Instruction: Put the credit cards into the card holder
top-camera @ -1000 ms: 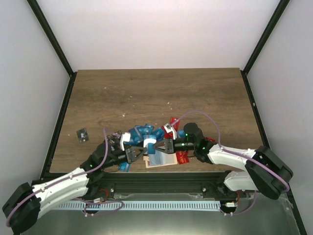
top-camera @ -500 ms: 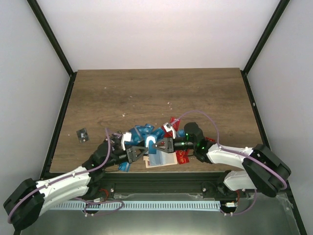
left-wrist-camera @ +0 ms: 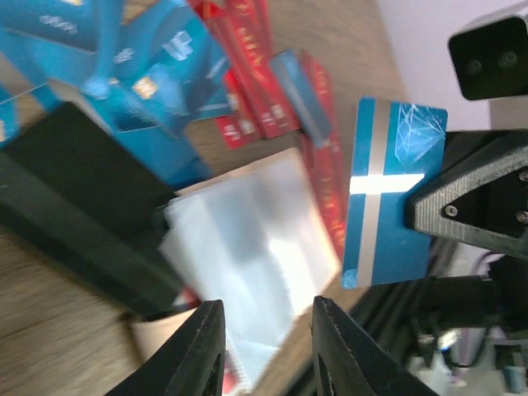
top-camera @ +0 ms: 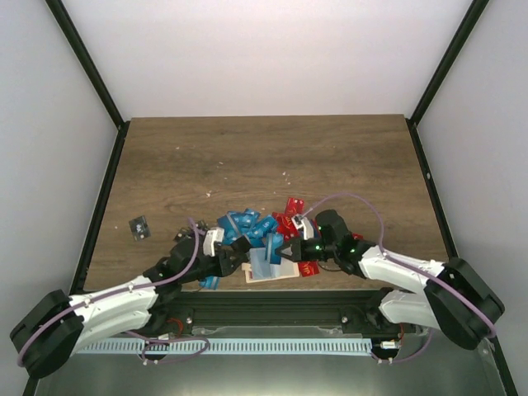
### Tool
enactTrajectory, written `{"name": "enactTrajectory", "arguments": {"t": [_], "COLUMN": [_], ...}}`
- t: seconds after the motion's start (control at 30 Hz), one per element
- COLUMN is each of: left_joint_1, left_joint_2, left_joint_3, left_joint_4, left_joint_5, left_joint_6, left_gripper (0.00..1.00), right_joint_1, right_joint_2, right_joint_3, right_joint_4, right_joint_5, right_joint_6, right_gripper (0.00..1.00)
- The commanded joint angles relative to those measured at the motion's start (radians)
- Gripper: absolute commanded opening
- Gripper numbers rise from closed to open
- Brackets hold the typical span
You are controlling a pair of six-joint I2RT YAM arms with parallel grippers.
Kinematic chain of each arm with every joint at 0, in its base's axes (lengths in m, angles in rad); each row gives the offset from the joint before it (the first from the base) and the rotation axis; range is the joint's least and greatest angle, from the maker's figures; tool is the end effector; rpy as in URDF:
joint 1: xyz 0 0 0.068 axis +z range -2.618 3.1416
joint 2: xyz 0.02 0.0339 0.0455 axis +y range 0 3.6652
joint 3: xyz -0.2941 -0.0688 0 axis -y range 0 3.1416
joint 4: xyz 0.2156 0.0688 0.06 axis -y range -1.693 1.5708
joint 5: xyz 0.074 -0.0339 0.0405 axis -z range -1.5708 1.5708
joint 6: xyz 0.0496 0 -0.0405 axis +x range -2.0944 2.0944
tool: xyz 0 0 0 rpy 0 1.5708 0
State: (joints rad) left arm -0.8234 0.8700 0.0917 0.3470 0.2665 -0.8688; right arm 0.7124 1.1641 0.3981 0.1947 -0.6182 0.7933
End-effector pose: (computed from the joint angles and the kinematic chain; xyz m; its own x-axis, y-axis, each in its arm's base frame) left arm 0.0833 -0.1091 0.1787 -0.8479 -0.1687 -0.5025 0.3449 0.5443 -0.7647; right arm 0.1302 0.1505 0.2155 -0.9296 -0.0355 -0.3668 -0.3409 0.4610 0.8193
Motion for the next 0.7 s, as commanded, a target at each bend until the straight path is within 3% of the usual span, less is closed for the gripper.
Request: {"name": "enactTrajectory", "arguments": {"t": [0.0, 0.27, 0.67], "left_joint_1": [-0.001, -0.003, -0.003], "left_joint_2": [0.068, 0.241, 0.303], "left_joint_3": [0.04, 0.083, 0.097], "left_joint_4": [-0.079, -0.068, -0.083], "left_joint_5": [-0.059, -0.051, -0.069], "left_joint_6": [0.059, 0.089, 0.1], "left_gripper": [0.29, 0.22, 0.19], "right_joint_1": [-0.013, -0.014, -0.055], "right_joint_2": [0.047, 0.19, 0.271], "right_joint_3": [-0.042, -0.013, 0.01], "right_joint_4": [-0.087, -0.008, 0.06], "right_joint_5": [0.005, -0.046, -0.133], "right_joint_6": [-0.035, -0.068, -0.094], "right_gripper": [0.01, 0.01, 0.01]}}
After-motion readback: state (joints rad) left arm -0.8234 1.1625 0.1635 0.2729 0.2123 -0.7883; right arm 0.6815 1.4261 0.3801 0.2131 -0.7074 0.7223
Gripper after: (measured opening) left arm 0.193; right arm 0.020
